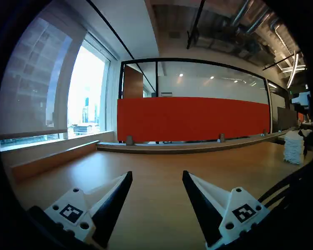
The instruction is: Fold towel
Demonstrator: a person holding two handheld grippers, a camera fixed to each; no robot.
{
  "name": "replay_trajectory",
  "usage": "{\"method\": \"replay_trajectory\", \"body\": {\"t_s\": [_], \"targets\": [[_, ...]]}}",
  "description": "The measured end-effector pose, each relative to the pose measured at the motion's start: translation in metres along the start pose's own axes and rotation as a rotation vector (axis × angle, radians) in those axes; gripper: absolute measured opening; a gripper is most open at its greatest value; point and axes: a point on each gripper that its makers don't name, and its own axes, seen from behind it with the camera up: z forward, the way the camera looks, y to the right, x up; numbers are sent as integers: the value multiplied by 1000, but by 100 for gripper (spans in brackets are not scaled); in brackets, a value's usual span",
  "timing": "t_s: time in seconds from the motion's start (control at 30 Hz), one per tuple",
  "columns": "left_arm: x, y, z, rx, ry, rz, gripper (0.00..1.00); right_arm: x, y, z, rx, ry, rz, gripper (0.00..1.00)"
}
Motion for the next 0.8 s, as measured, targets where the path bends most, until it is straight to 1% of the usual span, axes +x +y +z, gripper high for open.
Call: {"method": "replay_trajectory", "body": {"t_s": [0.1,0.3,0.4,0.6,0.8], "targets": [[0,0,0,0,0,0,88,0,7,-1,-18,12,-18,94],[0,0,1,0,1,-1,88,-8,11,-5,-16,32,-51,95],[0,0,1,0,0,-1,88,-18,14,-8,-17,34,-59,95],[0,0,1,0,0,0,88,-48,24,-10,-20,16,-41,95],[0,1,1,0,1,-1,88,-73,27,-12,-4,18,-15,95]]}}
